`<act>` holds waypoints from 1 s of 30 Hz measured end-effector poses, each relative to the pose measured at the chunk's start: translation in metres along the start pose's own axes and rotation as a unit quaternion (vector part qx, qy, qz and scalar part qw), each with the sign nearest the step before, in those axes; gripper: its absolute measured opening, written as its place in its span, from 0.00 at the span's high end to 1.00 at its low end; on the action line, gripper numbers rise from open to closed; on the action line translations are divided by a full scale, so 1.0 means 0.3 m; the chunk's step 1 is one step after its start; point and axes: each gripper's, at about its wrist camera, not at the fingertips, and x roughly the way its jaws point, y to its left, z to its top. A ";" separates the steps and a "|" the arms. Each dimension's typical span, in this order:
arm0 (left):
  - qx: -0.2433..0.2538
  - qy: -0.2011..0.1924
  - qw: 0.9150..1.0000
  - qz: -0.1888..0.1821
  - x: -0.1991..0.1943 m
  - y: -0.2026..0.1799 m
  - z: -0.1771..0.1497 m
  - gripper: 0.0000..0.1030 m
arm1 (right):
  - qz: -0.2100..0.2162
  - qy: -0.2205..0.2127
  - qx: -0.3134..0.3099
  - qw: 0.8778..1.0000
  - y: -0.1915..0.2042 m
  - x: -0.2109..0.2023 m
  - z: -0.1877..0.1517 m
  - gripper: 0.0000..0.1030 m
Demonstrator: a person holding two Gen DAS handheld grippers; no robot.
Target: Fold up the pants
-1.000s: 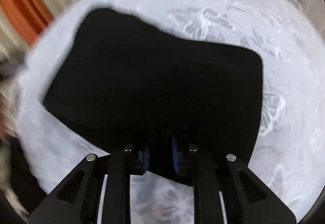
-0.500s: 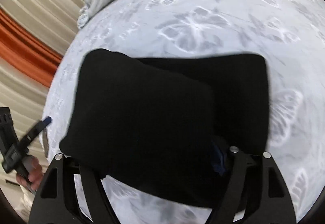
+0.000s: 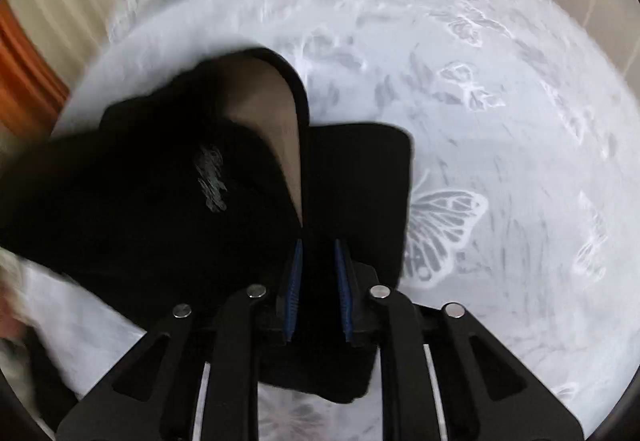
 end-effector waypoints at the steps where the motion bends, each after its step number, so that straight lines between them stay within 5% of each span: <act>1: -0.002 0.004 1.000 -0.001 0.004 0.000 0.000 0.11 | 0.000 -0.026 0.002 1.000 -0.002 -0.040 -0.002 0.81; 2: -0.005 0.007 1.000 -0.003 0.009 -0.002 -0.001 0.11 | 0.015 -0.042 0.011 0.999 -0.006 -0.072 -0.006 0.75; 5: -0.007 0.006 1.000 -0.001 0.017 -0.011 -0.001 0.11 | 0.085 -0.054 0.059 0.993 -0.010 -0.089 0.000 0.24; 6: -0.007 0.006 1.000 0.000 0.021 -0.018 -0.003 0.11 | 0.097 -0.055 0.063 0.992 -0.001 -0.075 0.011 0.19; 12: -0.006 0.012 1.000 0.001 0.034 -0.022 -0.015 0.11 | 0.054 0.038 0.006 0.998 0.123 0.165 0.047 0.19; 15: -0.010 0.013 1.000 0.001 0.028 -0.001 -0.010 0.11 | 0.022 0.027 -0.042 0.999 0.187 0.152 0.052 0.13; 17: -0.015 0.011 1.000 0.002 0.020 0.019 -0.003 0.11 | 0.041 0.010 -0.050 0.998 0.201 0.100 0.062 0.14; 20: -0.023 0.006 1.000 -0.010 -0.007 0.050 0.004 0.11 | 0.063 0.019 -0.039 0.997 0.168 0.045 0.049 0.42; 22: -0.017 0.006 0.999 -0.028 -0.023 0.042 -0.005 0.11 | 0.060 0.025 -0.016 0.998 0.107 0.024 0.021 0.45; 25: 0.024 0.022 0.998 -0.060 -0.012 -0.040 -0.055 0.11 | 0.047 0.043 0.007 0.998 0.042 0.033 -0.009 0.45; 30: 0.167 0.031 0.983 -0.073 0.053 -0.337 -0.194 0.11 | 0.102 0.042 0.067 0.992 -0.045 0.017 -0.016 0.50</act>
